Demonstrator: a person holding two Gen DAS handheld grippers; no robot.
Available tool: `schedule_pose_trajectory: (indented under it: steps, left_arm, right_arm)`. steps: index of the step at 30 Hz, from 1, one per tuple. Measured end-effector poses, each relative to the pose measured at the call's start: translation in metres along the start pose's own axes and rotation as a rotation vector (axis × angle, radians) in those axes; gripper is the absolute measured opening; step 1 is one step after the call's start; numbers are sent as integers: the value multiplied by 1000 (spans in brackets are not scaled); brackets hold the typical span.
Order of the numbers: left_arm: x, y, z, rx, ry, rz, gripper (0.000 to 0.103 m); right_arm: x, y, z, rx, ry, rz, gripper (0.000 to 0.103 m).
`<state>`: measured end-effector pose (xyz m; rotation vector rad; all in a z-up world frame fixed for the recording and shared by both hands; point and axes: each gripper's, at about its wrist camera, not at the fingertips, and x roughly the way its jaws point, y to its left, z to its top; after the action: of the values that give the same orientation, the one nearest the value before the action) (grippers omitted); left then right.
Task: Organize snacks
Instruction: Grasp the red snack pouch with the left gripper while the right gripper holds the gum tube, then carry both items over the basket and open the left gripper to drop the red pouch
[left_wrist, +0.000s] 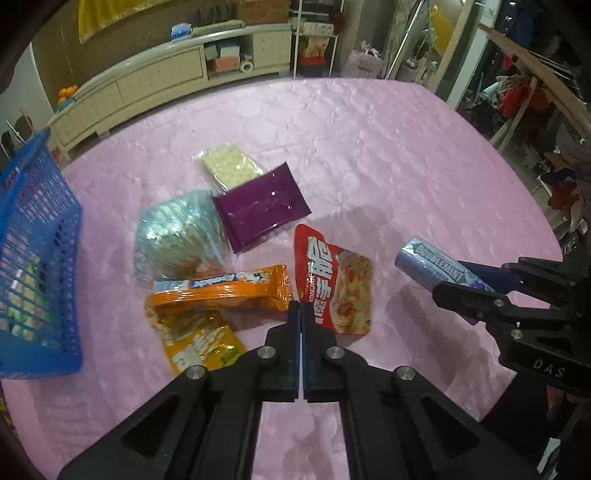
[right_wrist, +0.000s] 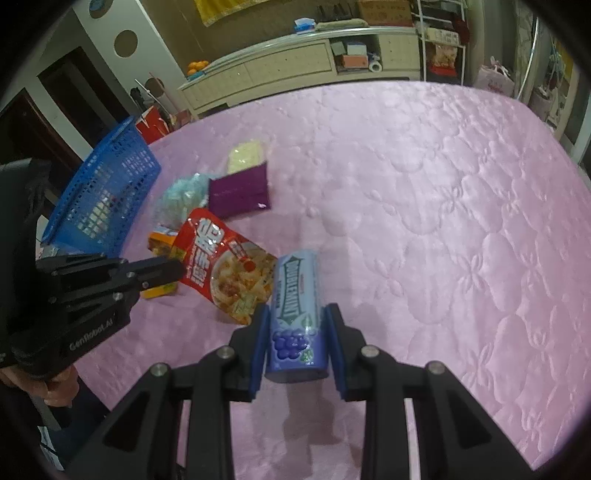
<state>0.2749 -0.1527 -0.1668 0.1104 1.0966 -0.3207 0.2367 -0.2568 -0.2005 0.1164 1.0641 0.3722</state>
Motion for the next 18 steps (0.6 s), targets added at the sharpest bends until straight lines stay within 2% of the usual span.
schedule_pose_trajectory:
  steps: [10,18]
  left_arm:
    - [-67,13,-20,18,-98,18,0]
    - [-128,46,-35,-1,-189,51,0]
  right_arm:
    - [-34,63,11,-91,-61,-2,35]
    - [-53,121,21,-164,-114,19,35]
